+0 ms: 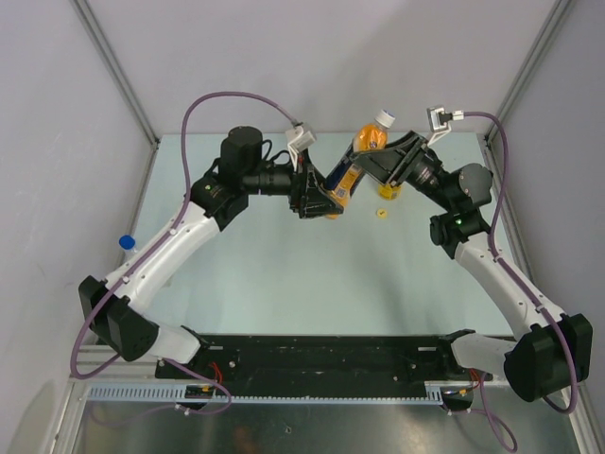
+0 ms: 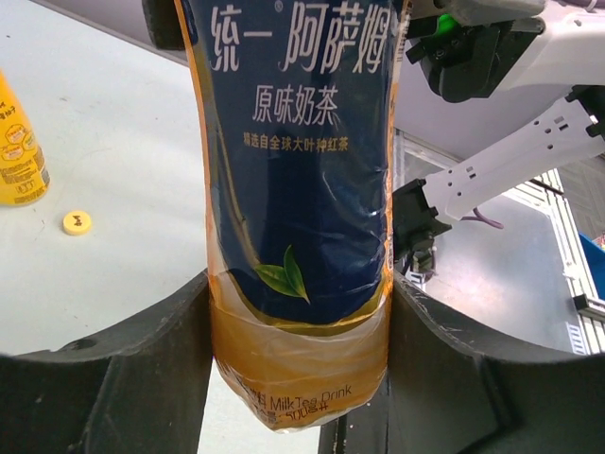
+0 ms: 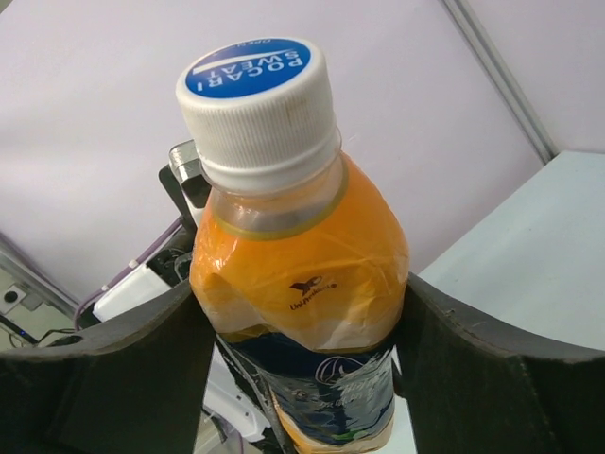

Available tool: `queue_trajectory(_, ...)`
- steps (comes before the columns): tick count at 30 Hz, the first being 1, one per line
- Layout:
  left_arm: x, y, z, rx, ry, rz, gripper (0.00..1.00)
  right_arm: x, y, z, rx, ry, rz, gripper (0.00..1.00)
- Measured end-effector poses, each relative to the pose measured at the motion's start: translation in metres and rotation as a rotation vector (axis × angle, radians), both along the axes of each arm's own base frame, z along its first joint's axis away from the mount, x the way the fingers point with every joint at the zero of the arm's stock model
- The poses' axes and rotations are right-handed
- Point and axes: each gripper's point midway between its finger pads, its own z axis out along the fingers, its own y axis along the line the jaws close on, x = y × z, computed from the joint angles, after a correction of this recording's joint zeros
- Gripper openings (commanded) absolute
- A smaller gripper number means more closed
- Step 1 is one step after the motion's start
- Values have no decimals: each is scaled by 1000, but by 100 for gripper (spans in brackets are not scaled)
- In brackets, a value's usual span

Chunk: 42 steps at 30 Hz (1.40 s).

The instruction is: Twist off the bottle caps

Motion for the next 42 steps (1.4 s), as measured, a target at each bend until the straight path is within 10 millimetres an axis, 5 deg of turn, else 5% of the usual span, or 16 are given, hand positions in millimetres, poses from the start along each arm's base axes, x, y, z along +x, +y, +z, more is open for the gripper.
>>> queue_trajectory(12,3,13,-24,43,-9,95,57,5,-4,-13,-47,26,-4,99)
queue_trajectory(31,-3,61,-94,208,6,327,50,24,-26,-49,-187,118,-182,99)
queue_trajectory(42,9,79,-131,360,4,548,43,46,-9,-76,-254,251,-220,99)
